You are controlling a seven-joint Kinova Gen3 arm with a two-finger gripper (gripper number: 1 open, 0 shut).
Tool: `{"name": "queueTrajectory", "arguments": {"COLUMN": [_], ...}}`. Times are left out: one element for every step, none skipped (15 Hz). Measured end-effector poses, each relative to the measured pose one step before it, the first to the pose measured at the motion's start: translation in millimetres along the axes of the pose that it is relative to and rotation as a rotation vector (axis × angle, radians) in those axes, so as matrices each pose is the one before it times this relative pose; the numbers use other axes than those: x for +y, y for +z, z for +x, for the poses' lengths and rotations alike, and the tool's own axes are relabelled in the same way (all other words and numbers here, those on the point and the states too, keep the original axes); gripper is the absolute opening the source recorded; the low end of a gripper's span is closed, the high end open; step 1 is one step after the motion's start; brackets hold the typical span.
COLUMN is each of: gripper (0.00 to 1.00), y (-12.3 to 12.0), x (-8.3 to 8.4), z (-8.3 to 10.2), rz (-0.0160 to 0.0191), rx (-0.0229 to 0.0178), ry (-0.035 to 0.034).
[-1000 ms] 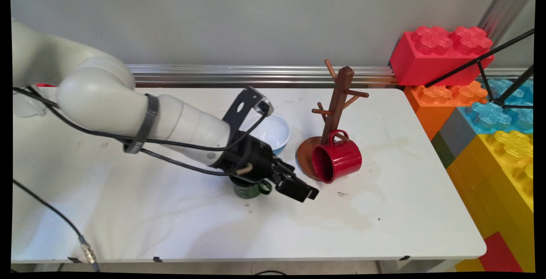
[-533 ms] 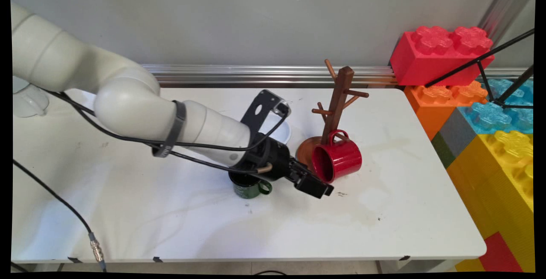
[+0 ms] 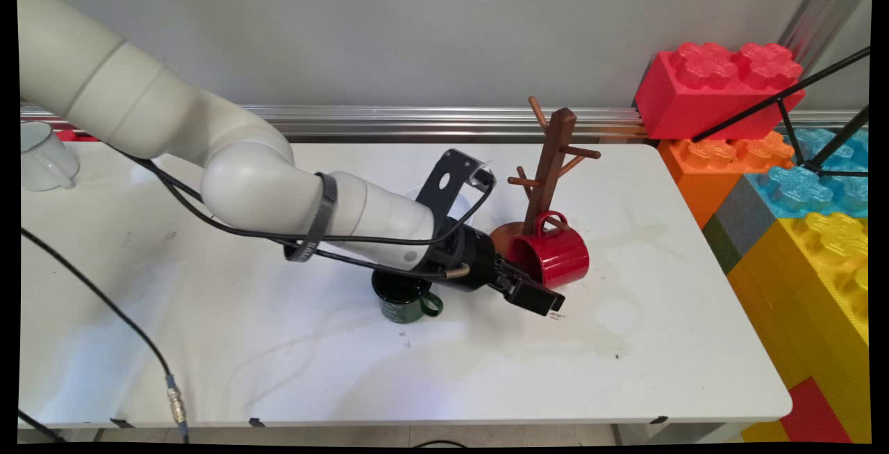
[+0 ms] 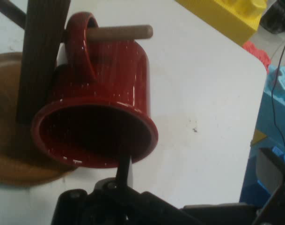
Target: Pick up the red mug from the rack
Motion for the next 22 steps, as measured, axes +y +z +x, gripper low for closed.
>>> {"name": "queueTrajectory", "arguments": {"gripper": [1.0,1.0,1.0,1.0,1.0,1.0,1.0,1.0,1.0,1.0,1.0,1.0,1.0,1.0,1.0,1.0,1.0,1.0,1.0,1.0,1.0,1.0], "y": [4.45,3.63,4.21,3.97,3.74,3.0,3.25,2.51,2.72,2.6,2.23,2.76,2.69,2.28,2.64,2.49,2.04,2.24,2.18,1.72,1.01,1.47], "x": [-0.9,-0.76,-0.71,-0.61,-0.58,-0.65,-0.91,-0.78,-0.94,-0.83,-0.66,-0.68,-0.59,-0.53,-0.29,-0.38,-0.32,-0.36,-0.55,-0.3,-0.13,-0.18], "z": [0.14,-0.04,-0.23,-0.37,-0.42,-0.46,-0.55,-0.57,-0.75,-0.86,-0.66,-0.69,-0.54,-0.35,-0.27,-0.21,-0.21,-0.18,-0.08,-0.14,-0.09,-0.09], "rz": [-0.0003,-0.00033,-0.00119,-0.00153,-0.00134,-0.00043,0.00039,0.00061,0.00106,0.00114,0.00099,0.00104,0.00101,0.00097,0.00013,0.00061,0.00073,0.00118,0.0016,0.00074,0.00014,-0.00004], "rx": [0.00553,0.00454,0.00552,0.00575,0.00602,0.00517,0.0057,0.0044,0.00456,0.00438,0.00355,0.00401,0.00453,0.00392,0.0047,0.00477,0.00356,0.00408,0.00409,0.00295,0.00226,0.00289], "ry": [-0.00259,-0.00226,-0.00266,-0.00307,-0.00333,-0.00325,-0.0038,-0.00309,-0.00369,-0.00371,-0.00321,-0.00402,-0.00503,-0.00441,-0.00539,-0.0053,-0.00442,-0.0049,-0.00476,-0.00386,-0.00263,-0.00358]}}
